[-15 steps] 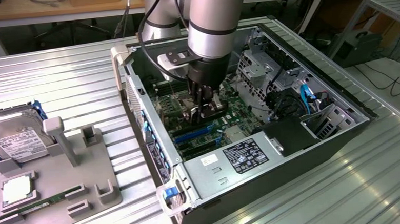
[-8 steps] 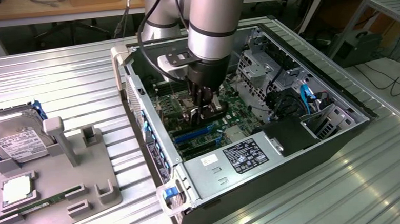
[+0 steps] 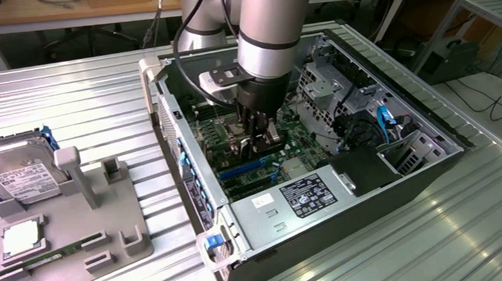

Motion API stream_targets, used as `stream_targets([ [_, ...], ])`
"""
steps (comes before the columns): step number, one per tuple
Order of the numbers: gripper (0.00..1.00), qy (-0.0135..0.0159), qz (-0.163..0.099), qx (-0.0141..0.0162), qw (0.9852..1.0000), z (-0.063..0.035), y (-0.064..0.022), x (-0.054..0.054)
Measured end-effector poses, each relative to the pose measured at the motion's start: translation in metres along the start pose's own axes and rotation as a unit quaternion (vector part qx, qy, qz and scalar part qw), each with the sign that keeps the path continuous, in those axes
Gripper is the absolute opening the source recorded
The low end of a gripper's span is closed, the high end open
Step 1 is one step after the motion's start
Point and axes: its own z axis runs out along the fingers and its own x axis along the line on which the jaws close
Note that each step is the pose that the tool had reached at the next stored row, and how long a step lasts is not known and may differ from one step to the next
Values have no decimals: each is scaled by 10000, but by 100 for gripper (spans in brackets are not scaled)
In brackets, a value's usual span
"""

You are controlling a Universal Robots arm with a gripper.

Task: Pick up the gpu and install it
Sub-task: 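Insert the gpu into the slot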

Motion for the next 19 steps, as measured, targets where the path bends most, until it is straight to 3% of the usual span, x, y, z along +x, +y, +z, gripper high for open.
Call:
stream_targets([
  [19,28,0,0,0,10000,70,36,21],
])
